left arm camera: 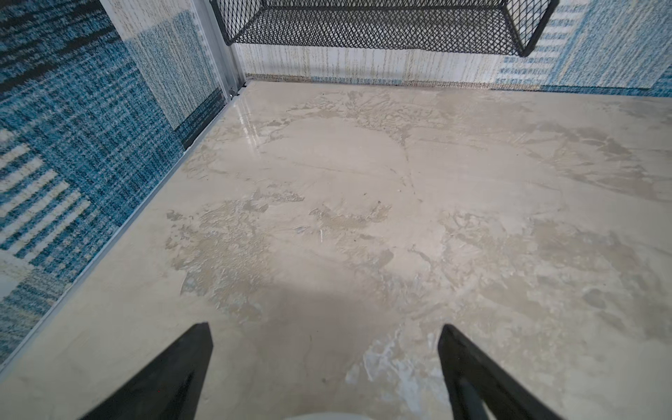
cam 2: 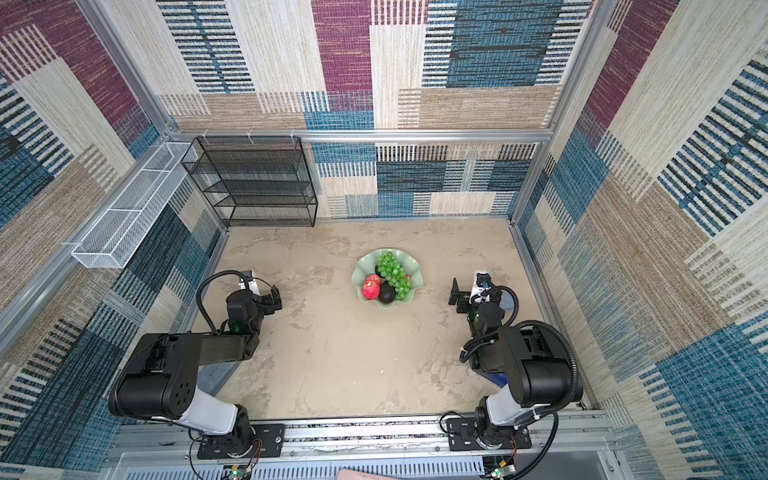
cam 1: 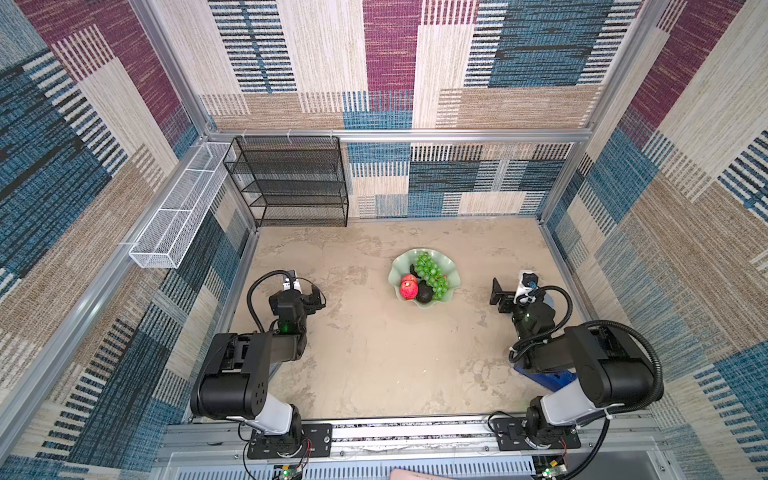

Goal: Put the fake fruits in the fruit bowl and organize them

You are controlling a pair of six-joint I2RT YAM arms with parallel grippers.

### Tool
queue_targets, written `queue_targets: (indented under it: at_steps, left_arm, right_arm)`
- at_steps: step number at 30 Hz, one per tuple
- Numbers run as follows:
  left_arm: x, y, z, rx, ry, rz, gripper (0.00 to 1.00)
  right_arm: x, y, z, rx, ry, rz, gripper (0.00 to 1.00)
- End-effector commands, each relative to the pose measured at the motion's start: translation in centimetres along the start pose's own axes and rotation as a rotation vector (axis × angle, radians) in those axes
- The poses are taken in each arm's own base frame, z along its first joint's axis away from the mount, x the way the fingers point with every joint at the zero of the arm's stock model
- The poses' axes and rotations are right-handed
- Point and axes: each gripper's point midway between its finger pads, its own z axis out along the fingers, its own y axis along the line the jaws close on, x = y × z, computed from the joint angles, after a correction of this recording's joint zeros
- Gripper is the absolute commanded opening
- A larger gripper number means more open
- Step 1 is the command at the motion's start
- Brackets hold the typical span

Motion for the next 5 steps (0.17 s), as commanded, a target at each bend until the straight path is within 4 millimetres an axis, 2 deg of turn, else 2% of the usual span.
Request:
queue_targets:
  at_steps: [1,5]
  left_arm:
    - [-0.73,-0.70,0.35,0.055,-0.012,0.010,1.00]
    - [-0.89,-0.56,0.23,0.055,-0.025,0.007,1.00]
  right_arm:
    - [-1.27,0.18,-0.06,-0.011,-0.051,0.014,1.00]
    - [-1.21,0.24,-0.02,-0.013,-0.049,0.014,1.00]
